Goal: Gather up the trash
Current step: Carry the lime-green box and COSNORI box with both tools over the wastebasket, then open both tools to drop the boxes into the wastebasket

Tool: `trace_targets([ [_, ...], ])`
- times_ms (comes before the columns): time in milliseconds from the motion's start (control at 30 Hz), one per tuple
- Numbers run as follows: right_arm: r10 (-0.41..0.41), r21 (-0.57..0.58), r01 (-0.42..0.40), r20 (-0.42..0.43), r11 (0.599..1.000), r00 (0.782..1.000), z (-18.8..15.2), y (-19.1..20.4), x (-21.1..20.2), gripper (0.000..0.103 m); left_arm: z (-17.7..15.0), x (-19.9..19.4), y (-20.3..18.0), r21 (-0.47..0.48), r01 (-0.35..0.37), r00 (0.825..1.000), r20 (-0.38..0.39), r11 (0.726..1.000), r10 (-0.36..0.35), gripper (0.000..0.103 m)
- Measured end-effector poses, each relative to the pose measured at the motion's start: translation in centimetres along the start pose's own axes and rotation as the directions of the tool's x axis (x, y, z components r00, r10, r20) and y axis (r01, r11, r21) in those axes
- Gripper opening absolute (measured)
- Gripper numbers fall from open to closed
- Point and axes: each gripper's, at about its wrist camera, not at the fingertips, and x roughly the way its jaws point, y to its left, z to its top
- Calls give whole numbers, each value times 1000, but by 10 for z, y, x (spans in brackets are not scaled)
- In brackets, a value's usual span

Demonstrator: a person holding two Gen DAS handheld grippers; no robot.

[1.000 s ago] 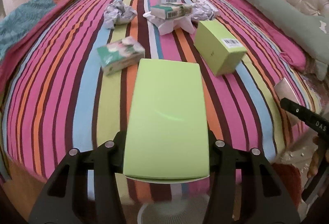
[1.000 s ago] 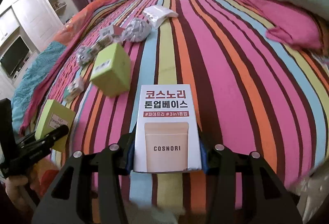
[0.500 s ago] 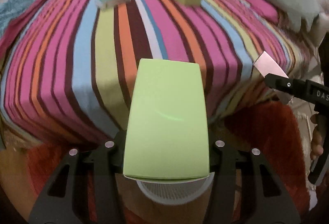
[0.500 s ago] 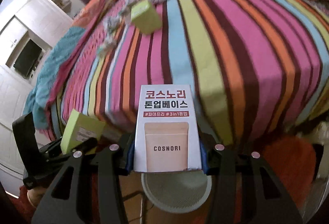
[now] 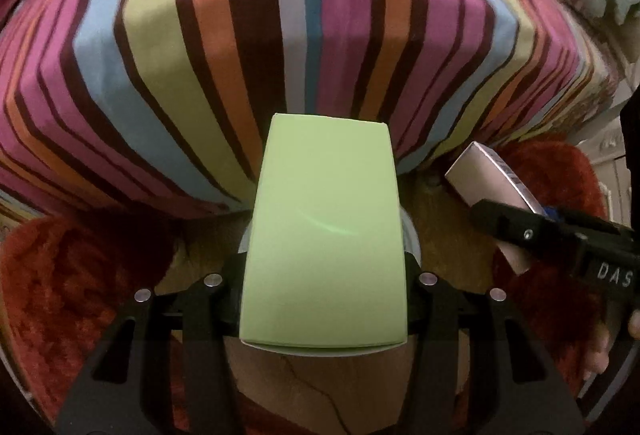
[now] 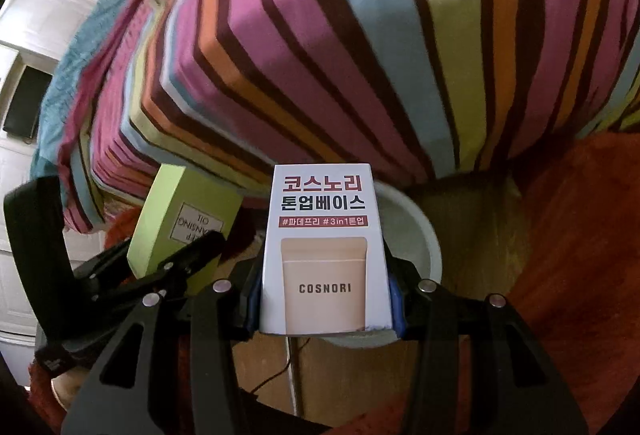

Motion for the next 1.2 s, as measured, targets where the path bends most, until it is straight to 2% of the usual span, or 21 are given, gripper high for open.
trace_targets([
  [200, 20, 123, -2, -145, 992, 989, 10, -15, 43, 45, 3, 45, 6, -37, -3, 988, -153, 999, -3, 50],
  [400, 8, 223, 52, -263, 973, 965, 18, -30, 91, 45, 0, 88, 4, -54, -21, 957, -290, 998, 4, 50],
  [567, 11, 255, 75, -320, 964, 947, 15, -36, 109, 45, -4, 110, 15, -87, -35, 932, -363, 996, 1, 50],
  [733, -10, 272, 119, -372, 955, 928, 14, -40, 119, 47, -7, 126, 20, -111, -81, 918, -395, 991, 31, 51],
  [800, -13, 279, 129, -383, 951, 923, 15, -39, 121, 58, -7, 137, 19, -113, -92, 908, -417, 989, 37, 57],
  [833, -13, 285, 133, -388, 949, 922, 15, -39, 123, 79, -8, 140, 20, -117, -92, 900, -435, 989, 32, 70],
  [867, -15, 294, 140, -389, 945, 921, 16, -40, 122, 92, -9, 142, 21, -121, -94, 896, -443, 988, 31, 77],
  [967, -10, 319, 142, -381, 937, 925, 19, -40, 120, 92, -10, 147, 26, -133, -109, 892, -451, 985, 38, 83],
  [1200, -9, 333, 140, -367, 932, 930, 11, -50, 129, 92, -10, 144, 41, -187, -123, 890, -455, 975, 25, 83],
])
